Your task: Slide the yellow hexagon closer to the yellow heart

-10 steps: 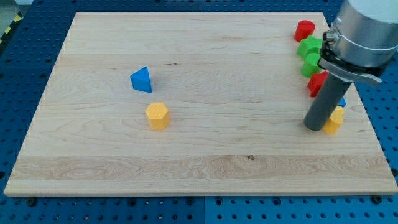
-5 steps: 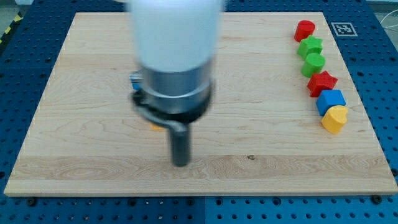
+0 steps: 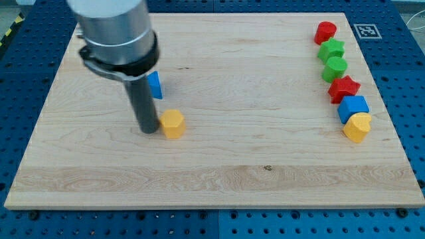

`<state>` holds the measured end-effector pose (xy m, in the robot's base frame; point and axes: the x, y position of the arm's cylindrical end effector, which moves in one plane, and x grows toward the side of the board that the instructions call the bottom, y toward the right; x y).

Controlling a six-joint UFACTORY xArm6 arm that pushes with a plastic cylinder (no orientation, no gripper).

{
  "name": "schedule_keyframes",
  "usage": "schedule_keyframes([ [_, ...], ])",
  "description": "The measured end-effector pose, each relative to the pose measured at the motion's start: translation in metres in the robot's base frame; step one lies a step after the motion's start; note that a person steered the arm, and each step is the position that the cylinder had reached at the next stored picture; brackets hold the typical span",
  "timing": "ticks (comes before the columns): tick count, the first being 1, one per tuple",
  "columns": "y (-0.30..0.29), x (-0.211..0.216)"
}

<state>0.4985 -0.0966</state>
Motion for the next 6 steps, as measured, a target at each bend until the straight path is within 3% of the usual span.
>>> schedule_keyframes([
  [2,0.082,0.0],
  [3,0.091,-0.014],
  [6,0.185,0.019],
])
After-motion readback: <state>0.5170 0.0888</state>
